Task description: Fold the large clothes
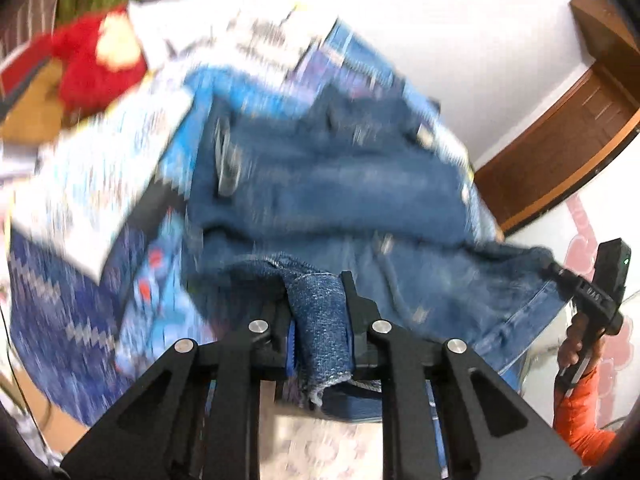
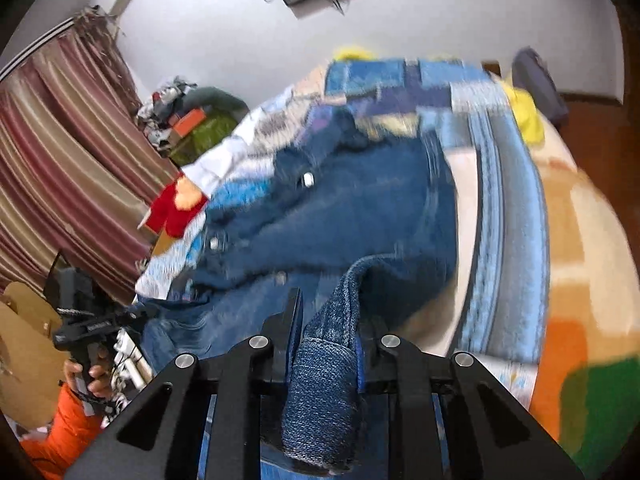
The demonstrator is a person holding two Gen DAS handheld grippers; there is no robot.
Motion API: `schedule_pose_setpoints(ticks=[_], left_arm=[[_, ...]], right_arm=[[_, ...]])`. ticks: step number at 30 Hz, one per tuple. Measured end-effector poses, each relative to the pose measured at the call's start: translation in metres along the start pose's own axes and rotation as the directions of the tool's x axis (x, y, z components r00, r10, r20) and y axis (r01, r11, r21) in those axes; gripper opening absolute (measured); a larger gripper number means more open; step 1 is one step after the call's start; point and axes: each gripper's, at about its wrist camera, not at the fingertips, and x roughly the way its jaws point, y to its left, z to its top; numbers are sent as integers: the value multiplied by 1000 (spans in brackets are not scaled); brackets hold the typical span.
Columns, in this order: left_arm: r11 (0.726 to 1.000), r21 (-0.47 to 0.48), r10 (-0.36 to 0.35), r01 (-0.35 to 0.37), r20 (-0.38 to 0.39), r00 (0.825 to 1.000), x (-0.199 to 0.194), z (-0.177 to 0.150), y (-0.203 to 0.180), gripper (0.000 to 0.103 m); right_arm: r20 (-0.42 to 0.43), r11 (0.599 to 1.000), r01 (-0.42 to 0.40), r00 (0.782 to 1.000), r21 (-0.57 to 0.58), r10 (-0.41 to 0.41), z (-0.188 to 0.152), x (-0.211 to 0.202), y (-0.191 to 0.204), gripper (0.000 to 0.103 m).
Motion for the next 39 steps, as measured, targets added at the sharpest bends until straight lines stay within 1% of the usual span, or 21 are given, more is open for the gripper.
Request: schedule_pose_setpoints(ticks=[2,4,6,9,11,14,17,20,21,23,24,27,29,30,31,32,33,34,37,38,39], left_arm=[[1000,18,2,-3,48,999,-4,27,-7,17],[999,40,30,-34,89,996,-7,48,-10,16],[998,40,48,-54,118,992,-5,68,-8,16],[997,-6,81,-81,154,985,10,104,5,16],[993,-54,115,-108,155,981,29,129,20,16],[986,-113,137,-124,114,984,68,153,44,16],[973,-138,190,-183,43,981,117,165,63,16],[962,-143,232,-234,-31,972,160,167,80,17],[956,-156,241,-249,-70,968,178,165,90,17],[952,-174,237,-251,-101,966,195,159,103,18],[953,-169,238,-253,-103,966,201,156,107,20],[951,-124,273,-283,-97,957,206,152,104,20],[946,-105,298,-308,-103,949,207,151,100,20],[943,-96,308,-319,-109,945,208,151,100,20],[942,-93,311,-322,-116,943,208,151,100,20],[942,-99,308,-320,-122,944,208,152,100,20],[944,-104,299,-313,-131,945,207,153,100,21],[946,-102,294,-308,-137,946,206,155,99,21],[950,-71,292,-305,-150,945,192,157,88,26],[948,-46,307,-316,-141,941,182,158,82,31],[944,-23,324,-329,-123,938,170,159,76,42]], right_arm=[[37,1000,7,999,-12,-7,21,3,3,18],[64,1000,7,998,-4,-7,44,9,1,18],[93,1000,12,996,12,-13,69,17,-3,17],[125,999,31,991,38,-36,108,36,-13,17],[128,996,51,990,67,-59,135,58,-24,17],[105,990,101,988,99,-112,164,98,-42,17],[48,981,155,986,113,-161,178,148,-58,17],[-24,972,214,977,96,-213,178,195,-75,18],[-43,971,221,975,94,-218,176,205,-81,18],[-94,971,225,972,86,-216,172,226,-96,18],[-108,974,209,974,83,-200,169,229,-102,18],[-130,989,138,983,53,-130,167,226,-115,18],[-133,995,87,988,57,-79,170,213,-124,18],[-127,994,88,989,64,-80,172,206,-128,18],[-100,979,197,976,52,-191,175,192,-132,18],[-73,944,329,943,32,-326,178,180,-136,18],[-41,896,443,896,24,-442,181,164,-144,18],[-28,885,464,886,38,-463,183,149,-152,18],[-33,929,353,935,109,-352,177,104,-172,18],[-28,936,334,942,108,-333,173,94,-172,18],[-24,940,329,944,85,-328,167,84,-168,18]])
